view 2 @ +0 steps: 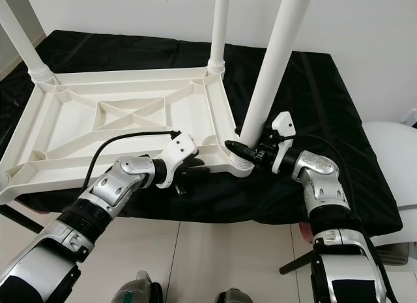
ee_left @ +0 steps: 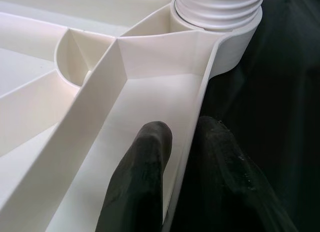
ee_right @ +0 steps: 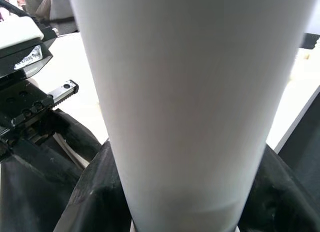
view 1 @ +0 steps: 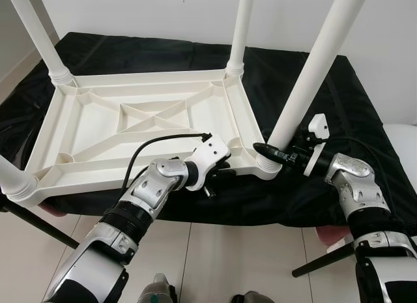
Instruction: Building children table
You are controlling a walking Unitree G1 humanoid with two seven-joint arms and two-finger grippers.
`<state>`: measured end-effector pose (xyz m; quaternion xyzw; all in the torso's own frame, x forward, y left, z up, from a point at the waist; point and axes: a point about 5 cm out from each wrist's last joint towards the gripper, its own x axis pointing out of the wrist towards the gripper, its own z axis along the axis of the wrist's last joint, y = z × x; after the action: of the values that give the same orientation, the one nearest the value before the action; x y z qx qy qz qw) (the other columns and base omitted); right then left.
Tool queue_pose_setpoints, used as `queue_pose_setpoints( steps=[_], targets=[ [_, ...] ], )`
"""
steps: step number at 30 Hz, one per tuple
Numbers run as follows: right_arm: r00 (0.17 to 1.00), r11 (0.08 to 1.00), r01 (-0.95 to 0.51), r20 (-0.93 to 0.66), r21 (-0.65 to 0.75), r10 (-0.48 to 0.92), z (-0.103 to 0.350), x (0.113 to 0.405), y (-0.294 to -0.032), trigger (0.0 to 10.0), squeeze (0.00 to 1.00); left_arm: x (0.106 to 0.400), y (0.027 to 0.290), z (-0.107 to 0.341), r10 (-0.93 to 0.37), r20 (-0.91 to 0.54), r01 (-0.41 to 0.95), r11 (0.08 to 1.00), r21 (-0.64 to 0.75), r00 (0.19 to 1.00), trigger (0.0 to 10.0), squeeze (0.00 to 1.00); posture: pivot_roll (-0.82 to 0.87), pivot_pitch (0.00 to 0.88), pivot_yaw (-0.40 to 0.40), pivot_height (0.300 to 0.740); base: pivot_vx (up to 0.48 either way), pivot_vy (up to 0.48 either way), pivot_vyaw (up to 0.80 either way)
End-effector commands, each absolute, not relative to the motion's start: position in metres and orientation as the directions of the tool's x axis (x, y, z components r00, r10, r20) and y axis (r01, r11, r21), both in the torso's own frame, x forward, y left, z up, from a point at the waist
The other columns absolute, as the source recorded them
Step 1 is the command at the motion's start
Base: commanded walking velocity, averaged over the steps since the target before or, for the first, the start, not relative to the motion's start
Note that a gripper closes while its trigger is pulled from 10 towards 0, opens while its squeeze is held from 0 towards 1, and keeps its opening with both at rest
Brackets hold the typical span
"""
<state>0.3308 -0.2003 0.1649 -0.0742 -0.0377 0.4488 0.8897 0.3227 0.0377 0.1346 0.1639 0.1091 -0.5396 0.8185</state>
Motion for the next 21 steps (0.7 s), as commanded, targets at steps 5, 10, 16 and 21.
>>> queue_pose_setpoints(
  steps=[5, 10, 16, 21],
  targets=[
    [0.628, 0.637, -0.759, 0.104, -0.133, 0.771, 0.167, 0.324, -0.192, 0.0, 0.0, 0.321, 0.035, 0.138, -0.874, -0.36, 0.945, 0.292, 0.146, 0.325, 10.0, 0.0, -0.03, 0.017, 0.011, 0.74, 0.0, 0.0, 0.0],
    [0.655, 0.668, -0.732, 0.131, -0.132, 0.744, 0.167, 0.322, -0.189, 0.0, 0.0, 0.321, 0.035, 0.138, -0.875, -0.36, 0.945, 0.291, 0.146, 0.325, 10.0, 0.0, -0.03, 0.017, 0.01, 0.74, 0.0, 0.0, 0.0],
    [0.744, 0.763, -0.642, 0.183, -0.074, 0.643, 0.161, 0.316, -0.18, 0.0, 0.0, 0.32, 0.034, 0.137, -0.876, -0.358, 0.946, 0.29, 0.144, 0.323, 10.0, 0.0, -0.03, 0.012, 0.007, 0.74, 0.0, 0.0, 0.0],
    [0.812, 0.834, -0.551, 0.207, -0.04, 0.546, 0.159, 0.313, -0.175, 0.0, 0.0, 0.319, 0.033, 0.136, -0.877, -0.359, 0.947, 0.288, 0.142, 0.32, 10.0, 0.0, -0.03, 0.008, 0.005, 0.74, 0.0, 0.0, 0.0]
  ],
)
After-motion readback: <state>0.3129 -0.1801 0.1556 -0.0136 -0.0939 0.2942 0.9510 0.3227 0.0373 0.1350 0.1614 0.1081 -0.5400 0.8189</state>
